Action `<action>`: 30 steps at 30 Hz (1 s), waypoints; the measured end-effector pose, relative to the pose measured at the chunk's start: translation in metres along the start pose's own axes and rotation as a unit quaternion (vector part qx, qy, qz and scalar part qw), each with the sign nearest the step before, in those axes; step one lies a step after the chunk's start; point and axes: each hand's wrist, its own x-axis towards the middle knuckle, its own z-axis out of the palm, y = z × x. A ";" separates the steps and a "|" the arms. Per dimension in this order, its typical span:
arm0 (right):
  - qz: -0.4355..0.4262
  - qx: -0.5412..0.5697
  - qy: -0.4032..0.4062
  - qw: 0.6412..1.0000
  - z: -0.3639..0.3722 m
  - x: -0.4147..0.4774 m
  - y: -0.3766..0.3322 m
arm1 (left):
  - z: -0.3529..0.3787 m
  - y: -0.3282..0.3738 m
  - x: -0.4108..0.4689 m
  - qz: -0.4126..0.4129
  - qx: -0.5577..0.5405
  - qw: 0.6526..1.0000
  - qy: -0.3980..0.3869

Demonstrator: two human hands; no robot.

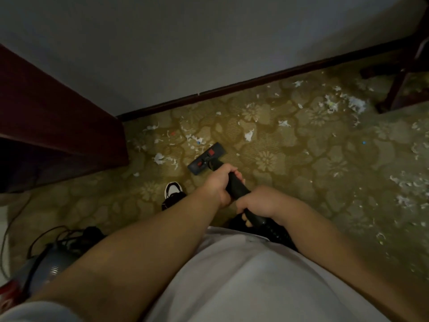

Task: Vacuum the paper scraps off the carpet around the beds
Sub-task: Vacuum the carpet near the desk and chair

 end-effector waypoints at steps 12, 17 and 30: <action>0.007 -0.058 0.002 0.998 0.136 0.055 -0.177 | -0.162 0.155 -0.007 0.013 -0.067 0.998 0.008; 0.001 -0.049 -0.010 0.999 0.193 0.081 -0.243 | -0.227 0.220 -0.019 0.023 -0.081 0.996 0.021; -0.030 -0.084 -0.031 0.996 0.252 0.088 -0.307 | -0.295 0.271 -0.039 0.040 -0.151 0.987 0.019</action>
